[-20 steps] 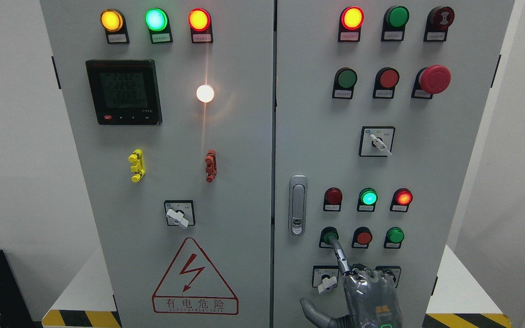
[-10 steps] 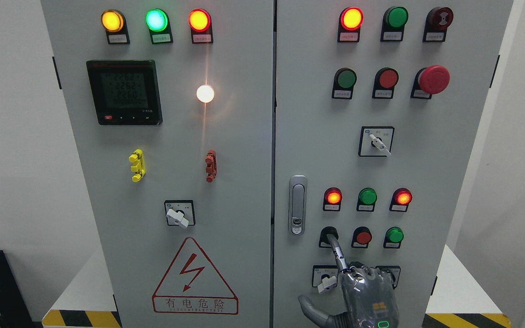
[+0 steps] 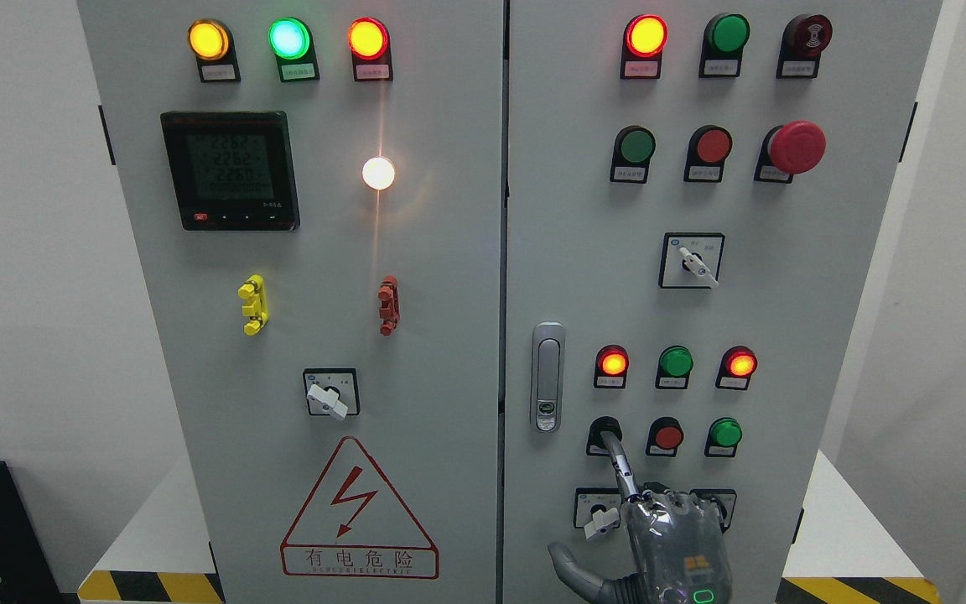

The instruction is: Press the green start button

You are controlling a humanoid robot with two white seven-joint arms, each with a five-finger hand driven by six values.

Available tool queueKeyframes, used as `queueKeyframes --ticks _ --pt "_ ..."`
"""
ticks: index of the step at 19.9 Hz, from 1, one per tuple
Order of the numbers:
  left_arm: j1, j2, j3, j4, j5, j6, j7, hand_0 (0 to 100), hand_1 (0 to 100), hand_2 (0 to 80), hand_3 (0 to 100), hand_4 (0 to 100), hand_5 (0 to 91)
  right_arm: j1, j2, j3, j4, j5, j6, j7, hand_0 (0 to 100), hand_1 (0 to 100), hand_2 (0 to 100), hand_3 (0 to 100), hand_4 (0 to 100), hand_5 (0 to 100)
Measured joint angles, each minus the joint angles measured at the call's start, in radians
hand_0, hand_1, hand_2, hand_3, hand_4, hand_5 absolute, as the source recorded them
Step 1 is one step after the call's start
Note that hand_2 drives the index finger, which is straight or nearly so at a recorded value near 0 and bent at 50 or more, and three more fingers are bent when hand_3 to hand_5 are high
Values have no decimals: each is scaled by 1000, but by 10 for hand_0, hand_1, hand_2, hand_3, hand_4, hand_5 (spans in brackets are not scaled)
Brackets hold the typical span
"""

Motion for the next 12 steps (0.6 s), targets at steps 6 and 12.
queueKeyframes --ticks 6,12 --pt "0 0 0 0 0 0 0 120 556 0 0 0 0 0 0 -1 0 -7 -7 3 69 257 0 957 893 1000" --pt "0 -1 0 0 0 0 0 120 556 0 0 0 0 3 1 -7 5 -45 -50 8 100 244 0 948 880 1000"
